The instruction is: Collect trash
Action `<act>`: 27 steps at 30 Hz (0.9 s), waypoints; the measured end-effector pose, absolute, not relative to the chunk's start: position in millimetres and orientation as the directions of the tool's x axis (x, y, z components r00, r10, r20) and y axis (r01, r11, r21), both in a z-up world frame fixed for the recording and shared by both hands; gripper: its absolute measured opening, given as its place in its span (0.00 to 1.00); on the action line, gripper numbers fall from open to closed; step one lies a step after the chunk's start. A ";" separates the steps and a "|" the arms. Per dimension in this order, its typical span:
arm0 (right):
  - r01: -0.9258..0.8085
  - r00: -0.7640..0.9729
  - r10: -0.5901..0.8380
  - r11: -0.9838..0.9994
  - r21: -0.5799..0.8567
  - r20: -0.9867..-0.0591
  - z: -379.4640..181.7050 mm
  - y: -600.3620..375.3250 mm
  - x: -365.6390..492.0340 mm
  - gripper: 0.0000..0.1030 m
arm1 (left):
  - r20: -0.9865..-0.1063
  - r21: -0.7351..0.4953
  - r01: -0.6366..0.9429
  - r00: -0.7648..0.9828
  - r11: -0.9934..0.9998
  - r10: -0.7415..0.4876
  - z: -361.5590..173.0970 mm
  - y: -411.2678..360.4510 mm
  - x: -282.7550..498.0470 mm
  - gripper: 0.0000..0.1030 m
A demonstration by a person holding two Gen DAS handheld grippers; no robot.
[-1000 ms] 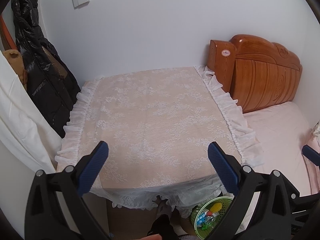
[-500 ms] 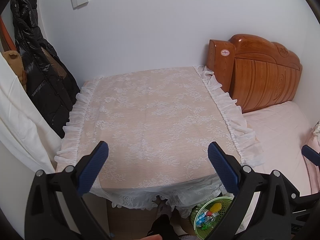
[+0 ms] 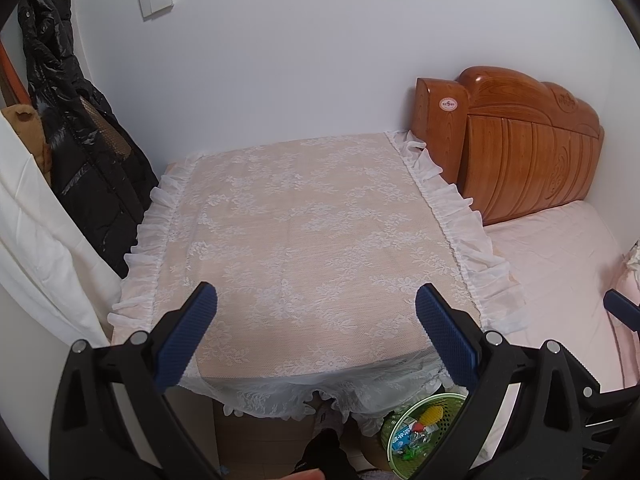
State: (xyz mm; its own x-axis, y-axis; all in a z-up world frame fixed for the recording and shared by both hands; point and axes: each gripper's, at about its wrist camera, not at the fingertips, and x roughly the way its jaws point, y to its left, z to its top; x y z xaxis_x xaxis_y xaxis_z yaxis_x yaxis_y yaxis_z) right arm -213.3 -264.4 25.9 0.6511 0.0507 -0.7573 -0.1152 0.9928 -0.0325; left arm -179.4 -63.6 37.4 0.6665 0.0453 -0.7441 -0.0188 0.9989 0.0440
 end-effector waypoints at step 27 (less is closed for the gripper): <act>-0.115 0.650 0.051 0.993 -0.032 -0.758 26.1 -263.5 -213.2 0.98 | -0.746 0.043 -0.003 0.665 0.999 0.035 34.6 -60.6 -176.5 0.93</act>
State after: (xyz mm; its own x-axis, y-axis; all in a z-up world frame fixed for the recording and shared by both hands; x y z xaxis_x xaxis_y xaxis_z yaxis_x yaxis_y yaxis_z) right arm -213.2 -263.5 26.1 0.6500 0.0508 -0.7582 -0.1149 0.9929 -0.0321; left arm -176.5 -60.6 34.6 0.6649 0.0345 -0.7461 -0.0035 0.9991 0.0432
